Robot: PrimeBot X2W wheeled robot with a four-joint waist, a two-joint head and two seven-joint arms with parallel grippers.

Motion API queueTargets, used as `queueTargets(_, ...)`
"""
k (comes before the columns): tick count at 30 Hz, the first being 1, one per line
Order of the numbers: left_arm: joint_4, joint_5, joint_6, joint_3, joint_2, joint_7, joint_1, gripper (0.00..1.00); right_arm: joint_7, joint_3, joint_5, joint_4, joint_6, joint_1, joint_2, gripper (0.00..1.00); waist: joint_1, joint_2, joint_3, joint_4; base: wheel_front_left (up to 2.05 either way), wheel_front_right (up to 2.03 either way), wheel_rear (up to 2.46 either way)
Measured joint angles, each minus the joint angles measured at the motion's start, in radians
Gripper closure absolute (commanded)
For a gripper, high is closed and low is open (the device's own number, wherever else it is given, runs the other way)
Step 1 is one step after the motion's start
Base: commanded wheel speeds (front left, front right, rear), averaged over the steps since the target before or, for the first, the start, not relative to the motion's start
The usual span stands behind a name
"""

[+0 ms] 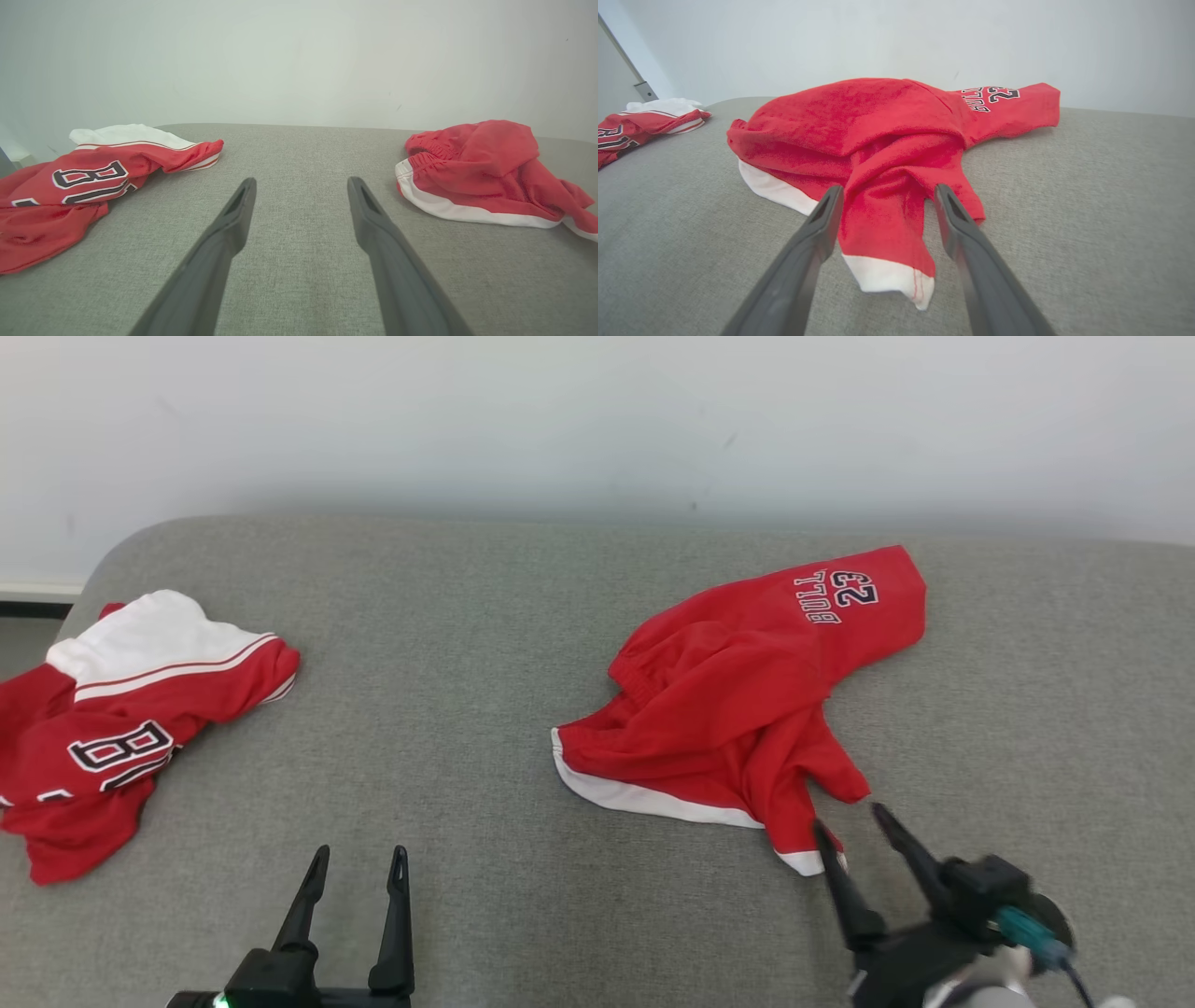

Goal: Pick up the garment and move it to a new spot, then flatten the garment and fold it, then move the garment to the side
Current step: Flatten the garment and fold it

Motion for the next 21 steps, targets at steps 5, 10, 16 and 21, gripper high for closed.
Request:
queueTargets(5,-0.002,-0.003,0.001,-0.012,0.000,0.000,0.000,0.00,0.003,-0.100,0.018,-0.044,0.000,0.092,-0.033,0.00,-0.0001,0.0000,-0.006,-0.024,0.00,0.00,0.00)
queueTargets(10,-0.004,-0.004,0.000,-0.017,0.000,0.000,-0.004,0.00,0.014,-0.126,0.002,-0.011,0.000,0.084,-0.024,0.00,0.0000,0.0000,0.004,-0.022,0.00,0.00,0.00)
queueTargets(16,-0.001,-0.002,-0.002,-0.016,0.000,0.000,-0.012,0.00,0.014,-0.105,-0.021,0.059,0.000,0.038,0.011,0.00,0.0000,0.0000,0.020,-0.006,0.00,0.00,0.00)
queueTargets(21,0.004,-0.002,-0.004,-0.021,0.000,0.000,-0.019,0.00,0.015,-0.093,-0.043,0.159,0.000,0.008,0.016,0.58,0.0000,0.0000,0.030,0.012,0.00,0.00,0.00)
